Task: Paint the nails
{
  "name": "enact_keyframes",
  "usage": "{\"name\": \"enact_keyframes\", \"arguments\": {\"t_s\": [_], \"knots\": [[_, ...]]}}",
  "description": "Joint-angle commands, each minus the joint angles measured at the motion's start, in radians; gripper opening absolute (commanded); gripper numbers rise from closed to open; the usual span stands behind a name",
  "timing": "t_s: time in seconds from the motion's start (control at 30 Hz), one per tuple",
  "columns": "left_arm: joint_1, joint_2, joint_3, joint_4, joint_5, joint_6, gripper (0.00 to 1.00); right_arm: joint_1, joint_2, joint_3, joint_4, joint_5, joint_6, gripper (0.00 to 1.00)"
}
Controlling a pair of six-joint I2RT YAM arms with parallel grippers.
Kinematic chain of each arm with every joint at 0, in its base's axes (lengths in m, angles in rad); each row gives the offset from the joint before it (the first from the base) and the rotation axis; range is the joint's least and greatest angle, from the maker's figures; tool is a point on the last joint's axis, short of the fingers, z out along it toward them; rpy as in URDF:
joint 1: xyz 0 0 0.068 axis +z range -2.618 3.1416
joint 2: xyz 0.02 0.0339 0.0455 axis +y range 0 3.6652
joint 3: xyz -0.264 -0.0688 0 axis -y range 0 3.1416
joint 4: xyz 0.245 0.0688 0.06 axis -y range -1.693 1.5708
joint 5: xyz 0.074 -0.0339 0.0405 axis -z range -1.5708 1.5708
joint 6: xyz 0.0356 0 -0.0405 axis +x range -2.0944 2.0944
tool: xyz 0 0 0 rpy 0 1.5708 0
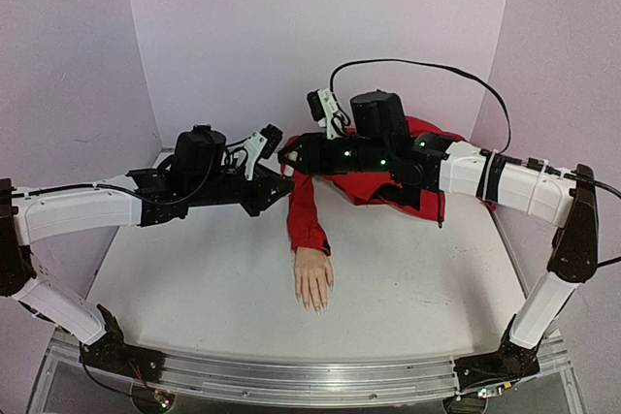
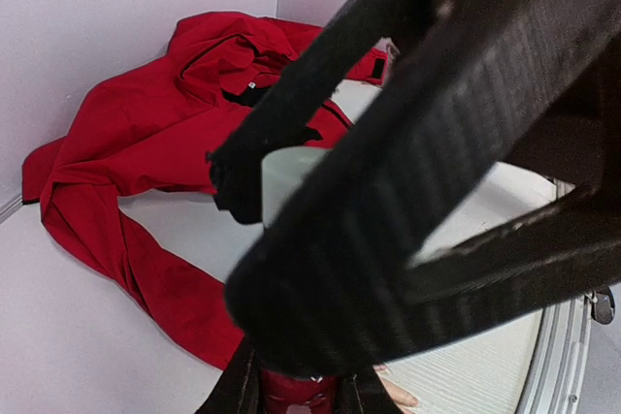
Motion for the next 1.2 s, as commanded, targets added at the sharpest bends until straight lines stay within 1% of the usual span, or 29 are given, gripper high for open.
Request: {"name": "enact_keyframes", "arguments": {"t_s": [0.0,0.13,0.27,0.33,0.4,0.5,0.53,0.57,0.6,0.67,0.73,0.8,0.83,0.9,0.97,1.0,1.1,1.17], "knots": [[-0.004,-0.007,0.059,0.056,-0.039,-0.032,0.00,0.008,0.012,0.035,0.031,0.025,0.030,0.39],[-0.005,-0.008,0.063,0.056,-0.035,-0.035,0.00,0.009,0.021,0.039,0.034,0.020,0.033,0.29],[-0.005,-0.012,0.070,0.056,-0.035,-0.043,0.00,0.008,0.032,0.043,0.038,0.011,0.038,0.27],[-0.005,-0.016,0.073,0.055,-0.025,-0.046,0.00,0.008,0.037,0.044,0.038,0.006,0.039,0.23],[-0.006,-0.022,0.071,0.057,-0.019,-0.052,0.00,0.009,0.037,0.043,0.039,0.003,0.037,0.20],[-0.003,-0.035,0.067,0.056,0.036,-0.055,0.00,0.009,0.031,0.040,0.042,-0.014,0.002,0.13],[-0.002,-0.040,0.066,0.056,0.081,-0.051,0.00,0.008,0.024,0.037,0.041,-0.024,-0.020,0.08],[0.002,-0.047,0.063,0.057,0.147,-0.044,0.00,0.008,0.015,0.034,0.041,-0.037,-0.049,0.03],[0.009,-0.054,0.061,0.058,0.225,-0.040,0.00,0.006,0.004,0.029,0.041,-0.055,-0.082,0.00],[0.037,-0.064,0.061,0.061,0.415,-0.037,0.00,0.002,-0.019,0.020,0.043,-0.177,-0.190,0.00],[0.068,-0.070,0.062,0.068,0.648,-0.033,0.00,-0.001,-0.042,0.007,0.041,-0.411,-0.319,0.00],[0.086,-0.064,0.072,0.069,0.889,-0.030,0.00,-0.002,-0.050,0.006,0.033,-0.715,-0.406,0.00],[0.091,-0.056,0.083,0.070,0.993,-0.038,0.00,-0.002,-0.049,0.011,0.030,-0.864,-0.428,0.00],[0.100,-0.039,0.106,0.069,1.127,-0.075,0.00,-0.003,-0.040,0.026,0.033,-1.043,-0.419,0.00],[0.102,-0.027,0.119,0.067,1.233,-0.095,0.00,-0.003,-0.025,0.035,0.033,-1.148,-0.403,0.00],[0.105,-0.019,0.123,0.067,1.260,-0.102,0.00,-0.003,-0.019,0.034,0.033,-1.167,-0.396,0.00],[0.109,0.000,0.133,0.068,1.298,-0.117,0.00,-0.003,-0.012,0.031,0.033,-1.177,-0.394,0.00],[0.112,0.007,0.138,0.069,1.294,-0.119,0.00,-0.004,-0.018,0.030,0.032,-1.161,-0.402,0.00]]}}
